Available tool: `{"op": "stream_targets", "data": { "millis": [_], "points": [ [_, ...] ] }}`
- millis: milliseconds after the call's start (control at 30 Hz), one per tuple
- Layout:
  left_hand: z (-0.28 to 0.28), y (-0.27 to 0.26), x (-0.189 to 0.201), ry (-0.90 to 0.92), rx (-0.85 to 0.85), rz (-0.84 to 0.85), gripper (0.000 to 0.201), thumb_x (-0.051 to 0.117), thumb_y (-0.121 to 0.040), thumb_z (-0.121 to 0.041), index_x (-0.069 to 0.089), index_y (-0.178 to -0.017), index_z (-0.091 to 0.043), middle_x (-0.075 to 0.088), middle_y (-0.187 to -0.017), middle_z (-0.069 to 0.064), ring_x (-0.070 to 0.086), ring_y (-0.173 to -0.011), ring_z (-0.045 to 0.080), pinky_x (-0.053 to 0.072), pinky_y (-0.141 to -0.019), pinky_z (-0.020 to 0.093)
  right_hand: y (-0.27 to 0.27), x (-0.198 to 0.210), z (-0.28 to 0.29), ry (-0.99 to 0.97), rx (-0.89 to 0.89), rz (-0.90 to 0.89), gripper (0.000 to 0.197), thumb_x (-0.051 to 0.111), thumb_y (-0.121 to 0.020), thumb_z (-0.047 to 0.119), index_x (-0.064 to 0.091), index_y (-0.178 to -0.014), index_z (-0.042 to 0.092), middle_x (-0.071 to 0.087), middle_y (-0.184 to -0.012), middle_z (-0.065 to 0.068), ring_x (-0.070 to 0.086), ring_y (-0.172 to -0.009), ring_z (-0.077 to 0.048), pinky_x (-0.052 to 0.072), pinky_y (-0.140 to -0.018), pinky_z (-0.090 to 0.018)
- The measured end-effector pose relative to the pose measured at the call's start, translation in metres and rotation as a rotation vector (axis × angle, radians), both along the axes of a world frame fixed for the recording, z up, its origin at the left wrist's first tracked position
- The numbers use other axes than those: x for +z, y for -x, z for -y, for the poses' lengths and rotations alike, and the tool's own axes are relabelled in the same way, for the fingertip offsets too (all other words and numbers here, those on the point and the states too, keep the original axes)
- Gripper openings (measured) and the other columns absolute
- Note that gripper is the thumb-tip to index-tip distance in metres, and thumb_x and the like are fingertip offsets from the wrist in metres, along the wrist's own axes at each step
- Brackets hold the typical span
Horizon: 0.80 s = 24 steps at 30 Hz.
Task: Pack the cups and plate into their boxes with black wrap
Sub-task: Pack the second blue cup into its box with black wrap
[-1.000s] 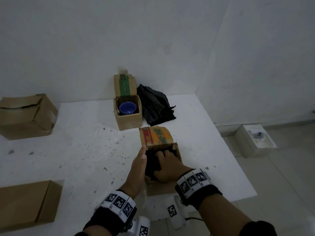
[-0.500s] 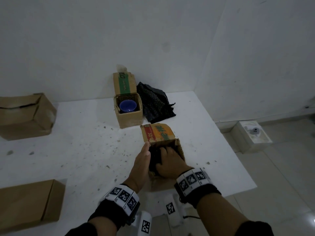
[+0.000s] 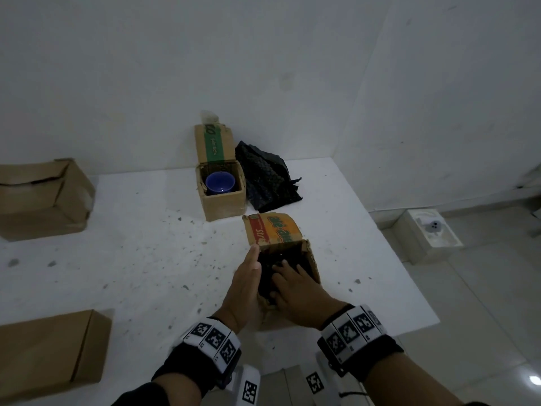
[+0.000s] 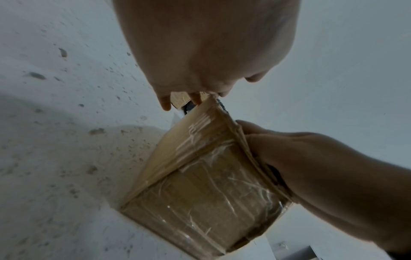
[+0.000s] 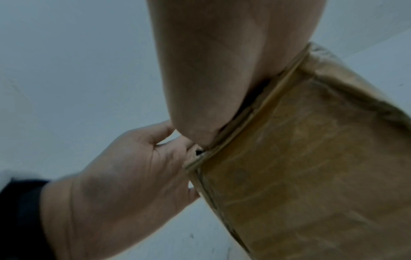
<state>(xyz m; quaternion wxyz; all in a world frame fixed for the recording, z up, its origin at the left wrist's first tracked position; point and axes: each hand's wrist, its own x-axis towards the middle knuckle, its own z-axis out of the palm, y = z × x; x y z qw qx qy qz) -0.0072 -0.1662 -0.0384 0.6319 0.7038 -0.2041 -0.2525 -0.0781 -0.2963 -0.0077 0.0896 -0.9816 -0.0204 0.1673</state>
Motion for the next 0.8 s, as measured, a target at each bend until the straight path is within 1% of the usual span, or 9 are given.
{"op": "stream_targets", "data": {
  "millis": [100, 167, 233, 367, 467, 567, 633, 733, 800],
  "points": [
    [0.000, 0.001, 0.001, 0.003, 0.009, -0.006, 0.086, 0.025, -0.064, -0.090, 0.011, -0.134, -0.042, 0.013, -0.147, -0.020, 0.013, -0.140, 0.002, 0.011, -0.120, 0.037, -0.011, 0.012, 0.005, -0.012, 0.050, -0.041, 0.045, 0.039, -0.096, 0.035, 0.045, -0.131, 0.007, 0.033, -0.148, -0.014, 0.022, -0.140, -0.032, 0.022, -0.112, -0.048],
    [0.000, 0.001, 0.002, 0.010, 0.008, -0.020, 0.087, 0.027, -0.064, -0.090, 0.012, -0.134, -0.041, 0.013, -0.147, -0.019, 0.014, -0.141, 0.003, 0.012, -0.119, 0.034, -0.018, 0.015, 0.010, -0.029, 0.121, 0.123, 0.043, 0.055, -0.087, 0.035, 0.056, -0.121, 0.008, 0.047, -0.136, -0.012, 0.039, -0.127, -0.032, 0.037, -0.102, -0.047],
    [0.000, 0.002, 0.004, 0.023, 0.023, -0.050, 0.075, 0.029, -0.072, -0.080, 0.013, -0.133, -0.040, 0.014, -0.145, -0.019, 0.014, -0.141, 0.004, 0.013, -0.118, 0.031, -0.025, 0.013, 0.012, -0.086, 0.186, 0.193, 0.054, 0.061, -0.082, 0.035, 0.050, -0.130, 0.012, 0.045, -0.141, -0.007, 0.036, -0.132, -0.027, 0.034, -0.106, -0.047],
    [-0.001, 0.002, 0.004, 0.044, 0.060, -0.101, 0.095, 0.032, -0.058, -0.093, 0.017, -0.136, -0.041, 0.017, -0.145, -0.021, 0.017, -0.137, 0.000, 0.015, -0.116, 0.028, -0.031, 0.004, 0.014, -0.190, 0.196, 0.019, 0.067, 0.050, -0.092, 0.036, 0.021, -0.148, 0.014, 0.023, -0.155, -0.006, 0.012, -0.145, -0.021, 0.006, -0.117, -0.040],
    [0.002, 0.004, 0.008, 0.066, 0.080, -0.154, 0.075, 0.033, -0.064, -0.085, 0.021, -0.130, -0.049, 0.020, -0.144, -0.024, 0.019, -0.138, 0.000, 0.016, -0.116, 0.029, -0.033, -0.002, 0.020, -0.161, 0.255, -0.053, 0.067, 0.039, -0.091, 0.042, 0.020, -0.148, 0.012, 0.017, -0.157, -0.005, 0.006, -0.146, -0.022, 0.001, -0.117, -0.044],
    [0.006, 0.007, 0.013, 0.064, 0.118, -0.162, 0.071, 0.032, -0.067, -0.083, 0.022, -0.130, -0.050, 0.020, -0.145, -0.022, 0.020, -0.137, 0.000, 0.018, -0.114, 0.027, -0.037, -0.002, 0.020, -0.119, 0.281, -0.113, 0.064, 0.040, -0.093, 0.039, 0.022, -0.147, 0.010, 0.016, -0.157, -0.006, 0.003, -0.146, -0.021, 0.001, -0.118, -0.049],
    [0.008, 0.010, 0.017, 0.054, 0.134, -0.166, 0.072, 0.032, -0.072, -0.078, 0.020, -0.134, -0.044, 0.020, -0.146, -0.020, 0.021, -0.136, 0.000, 0.020, -0.111, 0.024, -0.040, -0.003, 0.020, -0.122, 0.278, -0.096, 0.062, 0.044, -0.093, 0.038, 0.027, -0.145, 0.008, 0.023, -0.154, -0.009, 0.010, -0.144, -0.023, 0.004, -0.118, -0.047],
    [0.009, 0.013, 0.021, 0.036, 0.143, -0.162, 0.079, 0.032, -0.068, -0.080, 0.018, -0.137, -0.043, 0.020, -0.145, -0.021, 0.021, -0.135, -0.002, 0.020, -0.111, 0.023, -0.039, -0.007, 0.020, -0.157, 0.275, 0.022, 0.066, 0.039, -0.082, 0.046, 0.041, -0.136, 0.009, 0.041, -0.140, -0.011, 0.035, -0.131, -0.029, 0.023, -0.113, -0.048],
    [0.011, 0.014, 0.022, 0.016, 0.171, -0.152, 0.069, 0.029, -0.078, -0.076, 0.019, -0.137, -0.042, 0.021, -0.145, -0.022, 0.021, -0.135, -0.002, 0.020, -0.110, 0.022, -0.033, -0.007, 0.019, -0.170, 0.236, 0.132, 0.070, 0.031, -0.079, 0.051, 0.040, -0.137, 0.012, 0.040, -0.141, -0.012, 0.034, -0.133, -0.032, 0.026, -0.110, -0.054]
  ]
}}
